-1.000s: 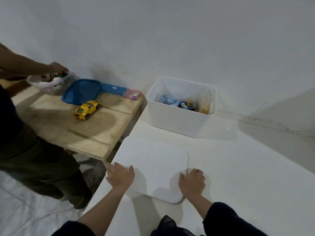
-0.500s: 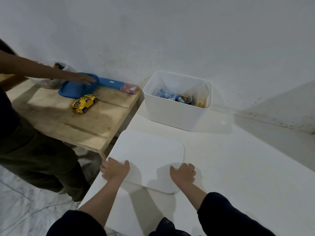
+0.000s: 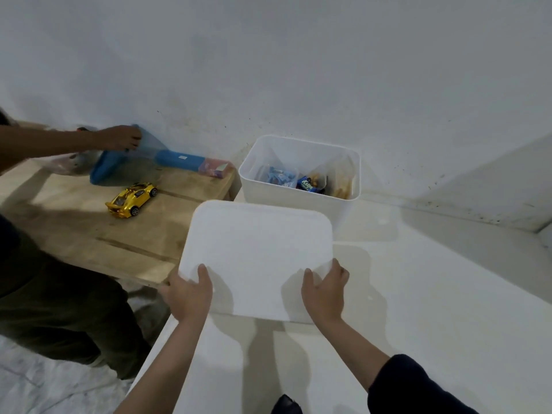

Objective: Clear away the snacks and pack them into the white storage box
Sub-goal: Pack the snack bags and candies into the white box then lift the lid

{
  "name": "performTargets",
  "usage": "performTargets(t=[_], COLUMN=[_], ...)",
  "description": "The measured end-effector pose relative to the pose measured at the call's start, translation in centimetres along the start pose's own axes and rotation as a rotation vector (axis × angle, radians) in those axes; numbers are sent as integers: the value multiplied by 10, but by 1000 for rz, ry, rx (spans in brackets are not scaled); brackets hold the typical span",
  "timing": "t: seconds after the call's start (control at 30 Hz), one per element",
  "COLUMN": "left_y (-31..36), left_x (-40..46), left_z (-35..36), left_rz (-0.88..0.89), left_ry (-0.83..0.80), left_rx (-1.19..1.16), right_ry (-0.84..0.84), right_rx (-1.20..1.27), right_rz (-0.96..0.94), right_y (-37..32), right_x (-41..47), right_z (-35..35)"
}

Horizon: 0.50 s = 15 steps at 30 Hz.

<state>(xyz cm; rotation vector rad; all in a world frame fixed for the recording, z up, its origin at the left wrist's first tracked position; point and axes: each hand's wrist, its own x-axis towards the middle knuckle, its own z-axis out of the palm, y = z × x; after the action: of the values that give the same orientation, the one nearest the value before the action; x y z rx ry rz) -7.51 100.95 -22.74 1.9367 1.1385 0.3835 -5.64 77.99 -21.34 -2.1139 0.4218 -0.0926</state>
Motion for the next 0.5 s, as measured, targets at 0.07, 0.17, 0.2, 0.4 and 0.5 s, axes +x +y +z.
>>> performTargets(t=[0.07,0.17,0.2,0.4,0.5], left_y=[27,72,88,175,204], left_x=[13,30,36,64,80], left_z=[0,5,8,48,80], left_rz=[68,166,212,429,480], left_ry=[41,32,24,-84,-152], left_rx=[-52,-104,-102,3,34], right_ry=[28,63,80,143,161], right_rx=[29,38,35,-10,-67], right_rz=[-113,-211,-226,-217,-204], right_y=[-21,-55,-65,-109,-116], right_x=[10,37,48,119,156], right_z=[-7,-22,-28,-51,-55])
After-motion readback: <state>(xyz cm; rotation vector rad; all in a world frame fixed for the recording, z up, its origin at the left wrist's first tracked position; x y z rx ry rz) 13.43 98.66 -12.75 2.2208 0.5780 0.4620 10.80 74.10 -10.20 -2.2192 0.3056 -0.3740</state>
